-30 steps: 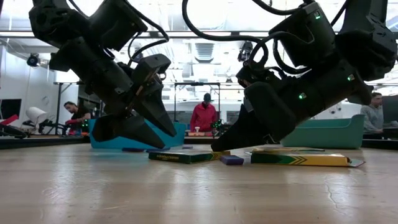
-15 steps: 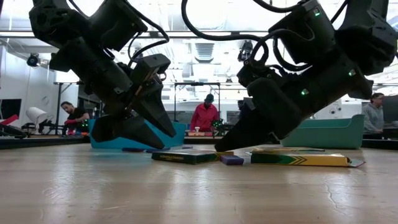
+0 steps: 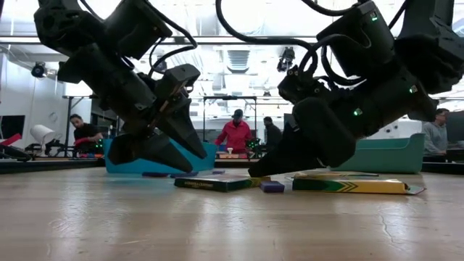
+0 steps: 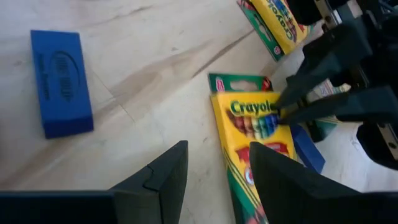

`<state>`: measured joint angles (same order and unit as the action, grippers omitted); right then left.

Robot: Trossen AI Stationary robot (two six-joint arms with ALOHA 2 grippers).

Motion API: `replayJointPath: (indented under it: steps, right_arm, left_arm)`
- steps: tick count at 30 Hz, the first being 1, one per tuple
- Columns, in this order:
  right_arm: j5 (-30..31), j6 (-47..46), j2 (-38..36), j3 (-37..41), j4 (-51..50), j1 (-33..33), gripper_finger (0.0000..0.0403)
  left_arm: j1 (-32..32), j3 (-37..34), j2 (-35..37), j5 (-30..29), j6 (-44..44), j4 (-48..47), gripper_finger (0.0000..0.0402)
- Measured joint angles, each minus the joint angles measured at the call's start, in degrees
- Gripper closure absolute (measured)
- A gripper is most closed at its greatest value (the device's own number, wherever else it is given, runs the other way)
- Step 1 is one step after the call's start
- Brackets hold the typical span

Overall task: Pick & Place School Supplies
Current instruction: Put the yellow crayon box into the blue bin

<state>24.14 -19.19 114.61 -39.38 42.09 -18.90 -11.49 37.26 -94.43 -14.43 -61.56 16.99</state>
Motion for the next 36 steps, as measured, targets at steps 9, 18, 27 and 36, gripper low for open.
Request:
replayJointPath:
  steps: [9, 18, 27, 36]
  right_arm:
    - [2.0, 1.7, 0.0, 0.0, 1.8, 0.0, 0.0351]
    - [4.2, 5.2, 0.0, 0.0, 6.2, 0.0, 0.0351]
    - [2.8, 4.5, 0.0, 0.2, 3.5, -1.7, 0.0351]
    - [2.8, 2.5, -0.1, 0.8, 2.4, -2.0, 0.0351]
  left_arm:
    - [0.0, 0.0, 0.0, 0.0, 0.0, 0.1, 0.0225]
    - [0.0, 0.0, 0.0, 0.0, 0.1, 0.0, 0.0225]
    - [0.0, 0.0, 0.0, 0.0, 0.1, 0.0, 0.0225]
    - [0.0, 0.0, 0.0, 0.0, 0.1, -0.1, 0.0225]
